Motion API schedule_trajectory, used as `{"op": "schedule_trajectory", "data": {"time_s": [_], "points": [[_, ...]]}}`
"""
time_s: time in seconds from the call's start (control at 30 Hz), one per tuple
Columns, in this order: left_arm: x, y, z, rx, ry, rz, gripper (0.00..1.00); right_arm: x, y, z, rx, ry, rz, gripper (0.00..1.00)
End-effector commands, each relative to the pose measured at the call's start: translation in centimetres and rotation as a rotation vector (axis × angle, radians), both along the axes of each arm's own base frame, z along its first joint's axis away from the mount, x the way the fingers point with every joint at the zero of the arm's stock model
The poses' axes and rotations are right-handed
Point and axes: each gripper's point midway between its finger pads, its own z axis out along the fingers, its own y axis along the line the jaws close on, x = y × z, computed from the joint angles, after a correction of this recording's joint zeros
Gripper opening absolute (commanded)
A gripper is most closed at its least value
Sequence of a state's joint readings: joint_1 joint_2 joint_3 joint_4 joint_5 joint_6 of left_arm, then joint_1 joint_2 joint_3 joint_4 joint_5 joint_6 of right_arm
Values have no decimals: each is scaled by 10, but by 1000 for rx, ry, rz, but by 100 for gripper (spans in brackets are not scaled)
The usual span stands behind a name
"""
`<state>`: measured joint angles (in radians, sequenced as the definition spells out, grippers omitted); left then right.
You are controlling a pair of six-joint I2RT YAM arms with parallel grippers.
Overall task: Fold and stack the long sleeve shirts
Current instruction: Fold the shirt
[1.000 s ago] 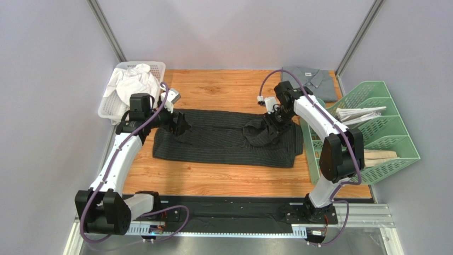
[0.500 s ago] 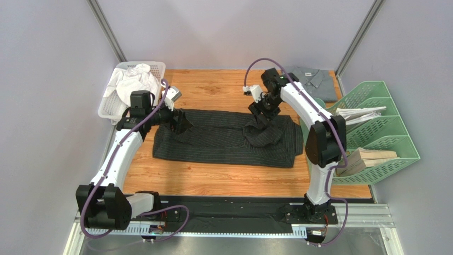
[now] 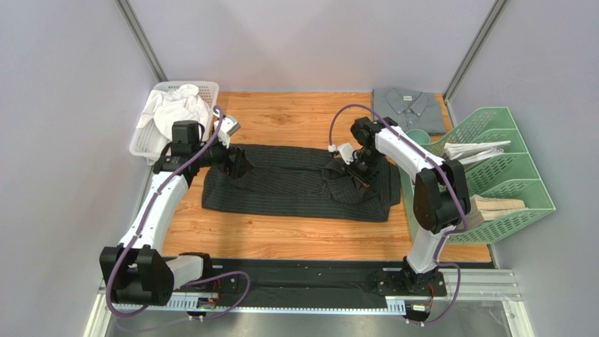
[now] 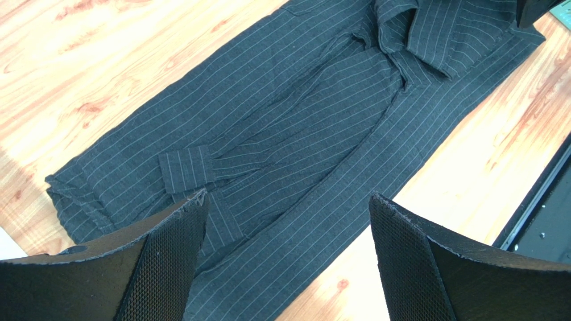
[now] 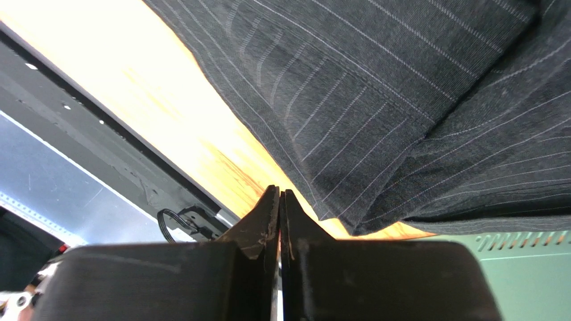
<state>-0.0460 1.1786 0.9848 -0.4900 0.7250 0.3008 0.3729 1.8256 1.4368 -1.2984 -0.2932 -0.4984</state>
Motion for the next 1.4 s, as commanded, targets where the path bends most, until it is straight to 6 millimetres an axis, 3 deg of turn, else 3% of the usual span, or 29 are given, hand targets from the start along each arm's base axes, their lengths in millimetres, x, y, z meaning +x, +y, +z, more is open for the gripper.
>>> {"op": "schedule_trajectory", "data": {"time_s": [0.0,0.07,0.1,0.13,0.23,0.33,0.6,0.73,0.8,0.93,1.07,1.37], "points": [[2,-4,14,-23,-52,-29,93,12,14,22,84,-84,15,0],[3,-4,15,-26,-53,-30,93,19,18,33,107,-130,-5,0],[3,-5,17,-28,-55,-31,93,20,19,35,107,-136,-12,5],[3,-5,17,-28,-55,-29,93,21,18,36,104,-139,-25,21],[4,-5,21,-31,-66,-27,94,29,15,31,87,-131,-127,45],[4,-3,24,-21,-78,-24,95,42,12,21,66,-123,-224,54],[4,0,27,1,-92,-11,96,75,0,-12,29,-99,-348,61],[4,2,26,10,-86,-7,96,75,10,-27,65,-26,-341,57],[3,2,26,15,-86,-10,96,68,16,-21,100,9,-327,43],[2,2,30,14,-85,-10,95,48,31,15,234,51,-269,23],[2,-2,38,-5,-92,-28,95,43,29,53,274,-1,-199,1],[-5,-21,59,-102,-91,-147,96,39,48,121,439,-47,-108,1]]}}
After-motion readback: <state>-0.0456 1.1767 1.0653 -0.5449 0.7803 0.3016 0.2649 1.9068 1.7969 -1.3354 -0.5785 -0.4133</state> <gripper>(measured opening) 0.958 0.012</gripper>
